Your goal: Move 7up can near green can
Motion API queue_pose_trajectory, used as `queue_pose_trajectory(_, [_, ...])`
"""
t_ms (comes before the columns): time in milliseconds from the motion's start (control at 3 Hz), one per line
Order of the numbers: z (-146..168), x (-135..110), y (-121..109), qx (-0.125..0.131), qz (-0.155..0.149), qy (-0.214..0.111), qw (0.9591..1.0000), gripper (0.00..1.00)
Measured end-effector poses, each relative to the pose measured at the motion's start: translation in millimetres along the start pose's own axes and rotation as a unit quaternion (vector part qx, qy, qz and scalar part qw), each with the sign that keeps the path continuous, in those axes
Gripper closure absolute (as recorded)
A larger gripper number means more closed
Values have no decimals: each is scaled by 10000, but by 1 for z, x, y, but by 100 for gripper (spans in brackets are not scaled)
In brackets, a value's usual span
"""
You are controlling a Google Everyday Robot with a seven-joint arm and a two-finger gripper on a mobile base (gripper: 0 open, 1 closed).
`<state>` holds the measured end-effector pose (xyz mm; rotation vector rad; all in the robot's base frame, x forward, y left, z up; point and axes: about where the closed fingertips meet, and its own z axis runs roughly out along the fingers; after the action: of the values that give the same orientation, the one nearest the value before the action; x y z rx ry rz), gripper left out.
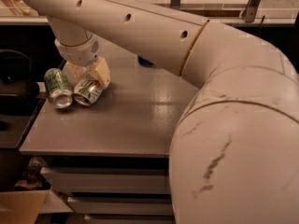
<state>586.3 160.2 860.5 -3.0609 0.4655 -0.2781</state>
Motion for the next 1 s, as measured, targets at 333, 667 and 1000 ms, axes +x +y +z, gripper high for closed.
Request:
queue_pose_trajectory(333, [2, 0, 0, -34, -22, -23, 10000, 36])
queue_pose_trajectory(667, [4, 0, 1, -62, -37, -49, 10000, 13])
queue_pose_trajectory(1000, [7, 0, 0, -92, -74, -95, 9999, 0])
